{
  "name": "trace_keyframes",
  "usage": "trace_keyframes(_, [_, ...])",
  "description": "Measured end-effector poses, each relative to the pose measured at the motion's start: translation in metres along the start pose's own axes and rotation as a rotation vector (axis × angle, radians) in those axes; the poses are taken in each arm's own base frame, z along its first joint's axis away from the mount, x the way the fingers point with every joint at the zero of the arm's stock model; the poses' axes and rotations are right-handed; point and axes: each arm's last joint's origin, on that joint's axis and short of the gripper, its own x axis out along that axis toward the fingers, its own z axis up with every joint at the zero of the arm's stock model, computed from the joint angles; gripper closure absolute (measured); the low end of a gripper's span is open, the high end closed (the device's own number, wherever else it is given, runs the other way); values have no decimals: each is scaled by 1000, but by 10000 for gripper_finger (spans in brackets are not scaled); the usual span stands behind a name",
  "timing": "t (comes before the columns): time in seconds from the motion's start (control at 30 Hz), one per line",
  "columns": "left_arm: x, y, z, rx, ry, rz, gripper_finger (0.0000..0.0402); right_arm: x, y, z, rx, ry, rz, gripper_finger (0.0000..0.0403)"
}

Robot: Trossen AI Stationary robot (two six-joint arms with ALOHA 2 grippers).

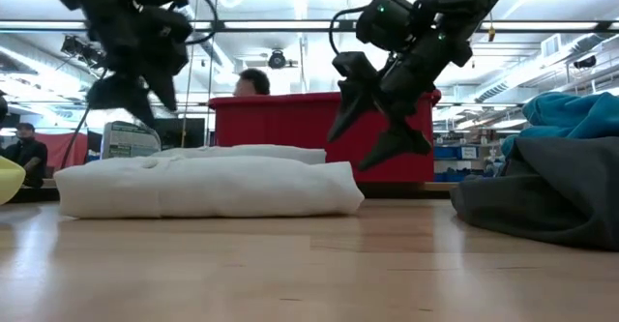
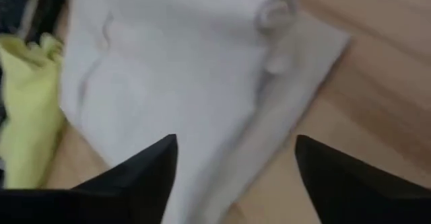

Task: Fold laundry
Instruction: Fold the white polo

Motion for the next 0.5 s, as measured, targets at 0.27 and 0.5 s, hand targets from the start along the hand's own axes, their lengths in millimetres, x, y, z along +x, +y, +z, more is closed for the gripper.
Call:
trace_keyframes(0.27, [31, 27, -31, -175, 74, 102, 63, 6, -14, 16, -21, -58, -28, 6])
trace_keyframes(0.5, [62, 48, -35, -243, -63, -24, 13, 42, -26, 18, 43, -13, 78, 12])
